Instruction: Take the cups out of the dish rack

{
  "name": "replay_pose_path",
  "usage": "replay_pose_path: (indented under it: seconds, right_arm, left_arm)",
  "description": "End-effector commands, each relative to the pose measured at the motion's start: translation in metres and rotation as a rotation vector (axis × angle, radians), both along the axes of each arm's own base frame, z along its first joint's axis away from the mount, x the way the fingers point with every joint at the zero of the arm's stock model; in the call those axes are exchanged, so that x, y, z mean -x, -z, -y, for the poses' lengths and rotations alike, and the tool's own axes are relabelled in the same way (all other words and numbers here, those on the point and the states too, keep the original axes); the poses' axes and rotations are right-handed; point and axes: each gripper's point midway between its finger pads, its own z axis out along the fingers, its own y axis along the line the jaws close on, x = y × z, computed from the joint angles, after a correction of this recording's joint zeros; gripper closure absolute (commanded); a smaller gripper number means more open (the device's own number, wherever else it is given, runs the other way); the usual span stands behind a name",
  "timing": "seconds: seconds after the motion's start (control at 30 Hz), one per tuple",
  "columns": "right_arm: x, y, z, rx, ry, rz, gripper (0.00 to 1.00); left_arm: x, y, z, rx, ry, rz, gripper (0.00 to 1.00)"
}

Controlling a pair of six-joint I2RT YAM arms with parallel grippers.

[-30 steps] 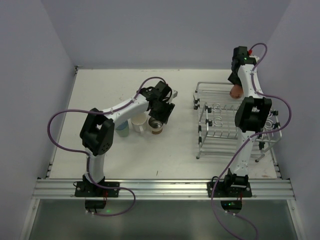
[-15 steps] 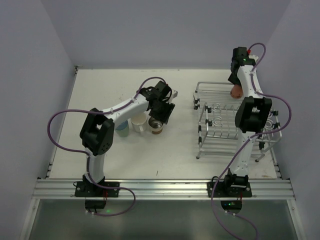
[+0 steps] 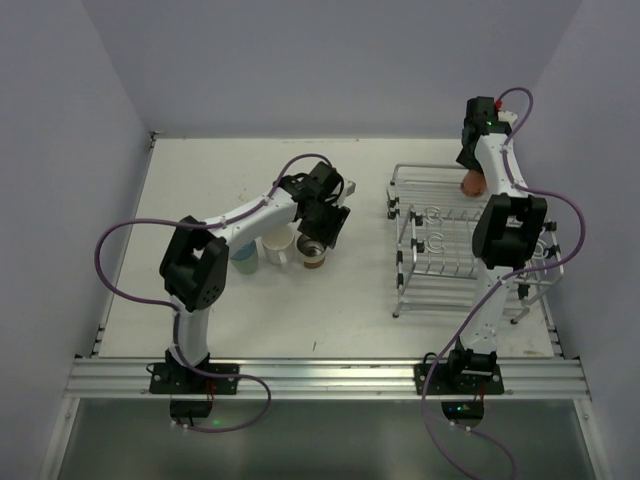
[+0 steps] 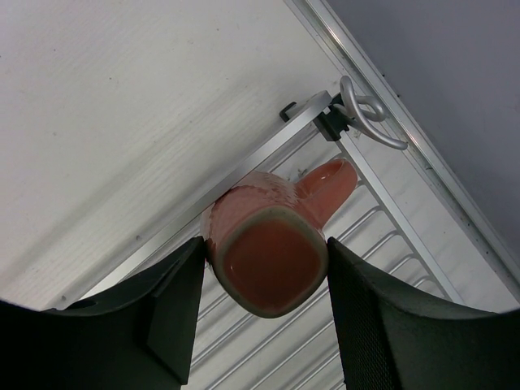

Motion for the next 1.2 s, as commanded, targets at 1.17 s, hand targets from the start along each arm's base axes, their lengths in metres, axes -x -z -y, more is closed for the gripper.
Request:
replay_pose_path:
  seconds: [1.17]
  right_arm:
    - [0.022, -0.047, -0.038, -0.096, -0.059, 0.061, 1.0]
  left_arm:
    - [-0.024, -0.047, 0.007, 0.068, -0.025, 0.108, 0.16]
